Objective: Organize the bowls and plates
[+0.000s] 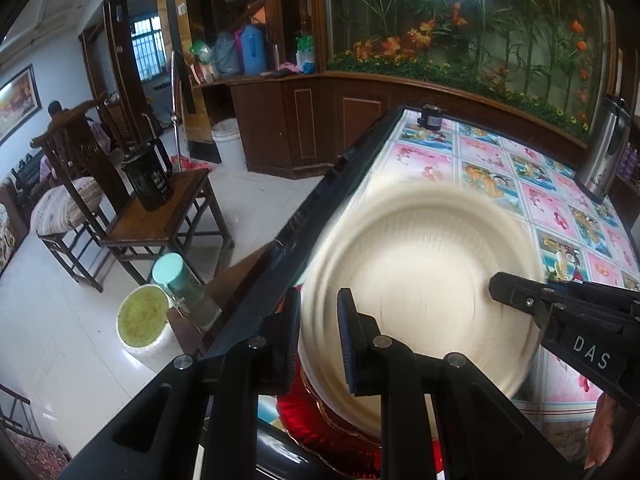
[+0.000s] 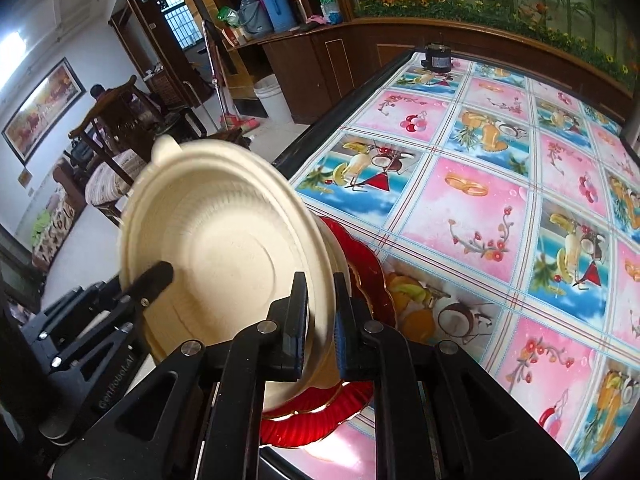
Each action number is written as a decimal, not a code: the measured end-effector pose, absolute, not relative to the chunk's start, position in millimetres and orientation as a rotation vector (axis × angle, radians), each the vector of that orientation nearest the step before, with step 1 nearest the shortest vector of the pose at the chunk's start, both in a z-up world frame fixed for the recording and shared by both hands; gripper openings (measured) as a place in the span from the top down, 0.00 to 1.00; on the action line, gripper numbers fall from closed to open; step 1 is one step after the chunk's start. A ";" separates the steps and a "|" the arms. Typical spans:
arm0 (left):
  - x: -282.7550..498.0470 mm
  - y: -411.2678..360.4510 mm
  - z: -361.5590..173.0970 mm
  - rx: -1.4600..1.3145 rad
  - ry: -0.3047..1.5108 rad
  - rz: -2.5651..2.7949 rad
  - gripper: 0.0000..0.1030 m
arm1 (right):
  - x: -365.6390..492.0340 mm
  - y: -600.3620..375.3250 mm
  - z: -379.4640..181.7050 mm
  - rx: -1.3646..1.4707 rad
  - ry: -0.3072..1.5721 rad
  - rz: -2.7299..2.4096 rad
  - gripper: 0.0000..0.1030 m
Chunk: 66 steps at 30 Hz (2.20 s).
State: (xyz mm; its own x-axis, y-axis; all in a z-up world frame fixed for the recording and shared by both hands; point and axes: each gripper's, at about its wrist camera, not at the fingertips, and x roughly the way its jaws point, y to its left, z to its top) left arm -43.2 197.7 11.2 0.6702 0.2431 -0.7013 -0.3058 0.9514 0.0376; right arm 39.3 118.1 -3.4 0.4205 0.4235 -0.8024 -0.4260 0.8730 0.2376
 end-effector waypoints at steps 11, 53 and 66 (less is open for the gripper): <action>-43.2 199.0 10.9 -0.071 0.769 0.311 0.82 | 39.3 118.0 -2.7 -0.018 0.993 0.517 0.89; -89.4 107.9 61.1 0.095 0.542 0.329 0.21 | -25.7 21.4 16.5 0.092 0.740 0.592 0.88; -118.6 120.3 62.9 0.051 0.514 0.344 0.20 | -55.7 32.2 16.5 0.102 0.693 0.613 0.77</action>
State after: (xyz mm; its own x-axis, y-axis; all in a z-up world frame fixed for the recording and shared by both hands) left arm -118.6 120.3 62.9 0.8146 0.3352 -0.4734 -0.3096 0.9414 0.1338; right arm -55.7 32.2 16.5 0.6018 0.5615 -0.5679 -0.4956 0.8202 0.2858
